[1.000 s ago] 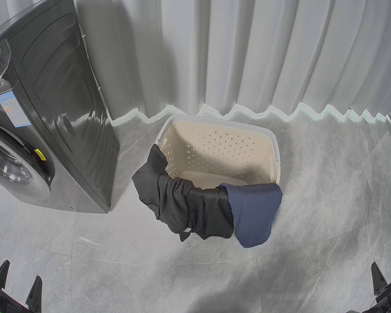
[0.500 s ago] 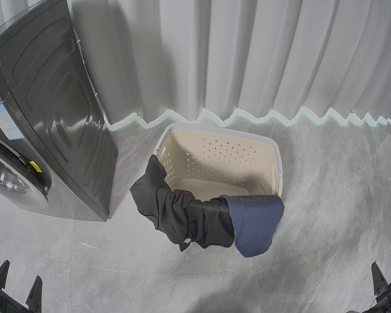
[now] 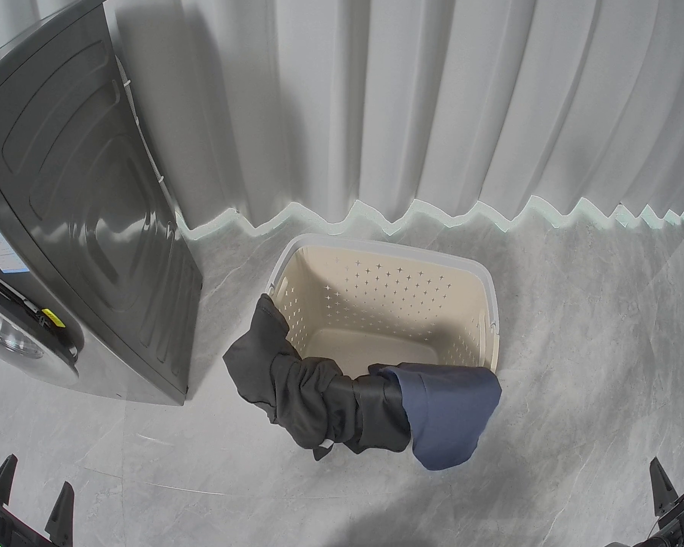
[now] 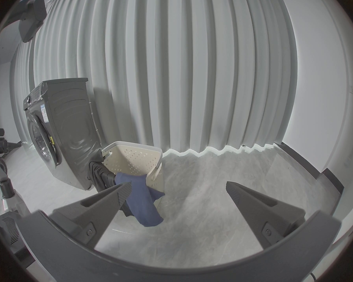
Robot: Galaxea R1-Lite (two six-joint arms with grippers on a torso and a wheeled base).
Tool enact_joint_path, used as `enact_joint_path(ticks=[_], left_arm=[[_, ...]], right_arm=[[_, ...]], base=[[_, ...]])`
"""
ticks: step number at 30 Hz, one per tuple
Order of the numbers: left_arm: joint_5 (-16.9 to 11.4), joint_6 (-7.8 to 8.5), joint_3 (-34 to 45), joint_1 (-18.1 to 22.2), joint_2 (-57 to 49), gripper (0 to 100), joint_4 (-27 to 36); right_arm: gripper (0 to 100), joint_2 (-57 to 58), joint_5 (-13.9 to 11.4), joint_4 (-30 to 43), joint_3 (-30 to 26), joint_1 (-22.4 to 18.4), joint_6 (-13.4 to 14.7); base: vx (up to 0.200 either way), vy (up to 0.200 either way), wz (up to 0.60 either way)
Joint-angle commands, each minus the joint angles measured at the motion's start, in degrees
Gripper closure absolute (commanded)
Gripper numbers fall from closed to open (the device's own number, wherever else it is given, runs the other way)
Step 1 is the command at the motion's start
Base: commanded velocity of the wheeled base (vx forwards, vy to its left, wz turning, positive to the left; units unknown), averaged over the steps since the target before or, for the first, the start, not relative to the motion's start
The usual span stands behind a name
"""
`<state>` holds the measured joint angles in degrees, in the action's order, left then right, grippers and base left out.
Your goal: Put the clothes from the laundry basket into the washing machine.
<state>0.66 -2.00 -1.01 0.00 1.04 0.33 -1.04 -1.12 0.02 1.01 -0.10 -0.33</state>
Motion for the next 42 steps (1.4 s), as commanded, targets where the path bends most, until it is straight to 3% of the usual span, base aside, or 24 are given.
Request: enact_joint_path(ticks=[1, 5, 31, 37, 42], left_arm=[[0.0, -0.02, 0.8, 0.0, -0.9, 0, 0.0], [0.0, -0.02, 0.8, 0.0, -0.9, 0, 0.0], [0.0, -0.11, 0.8, 0.0, -0.9, 0, 0.0], [0.0, -0.11, 0.8, 0.0, -0.9, 0, 0.0], [0.0, -0.02, 0.8, 0.0, -0.9, 0, 0.0]], right_arm=[[0, 0.6, 0.0, 0.0, -0.9, 0.0, 0.0], [0, 0.6, 0.0, 0.0, -0.9, 0.0, 0.0], [0, 0.6, 0.0, 0.0, -0.9, 0.0, 0.1], [0, 0.6, 0.0, 0.0, -0.9, 0.0, 0.1], [0, 0.6, 0.0, 0.0, -0.9, 0.0, 0.1]], base=[[0.2, 0.0, 0.0], [0.2, 0.0, 0.0], [0.0, -0.023, 0.0], [0.2, 0.0, 0.0], [0.0, 0.0, 0.0]])
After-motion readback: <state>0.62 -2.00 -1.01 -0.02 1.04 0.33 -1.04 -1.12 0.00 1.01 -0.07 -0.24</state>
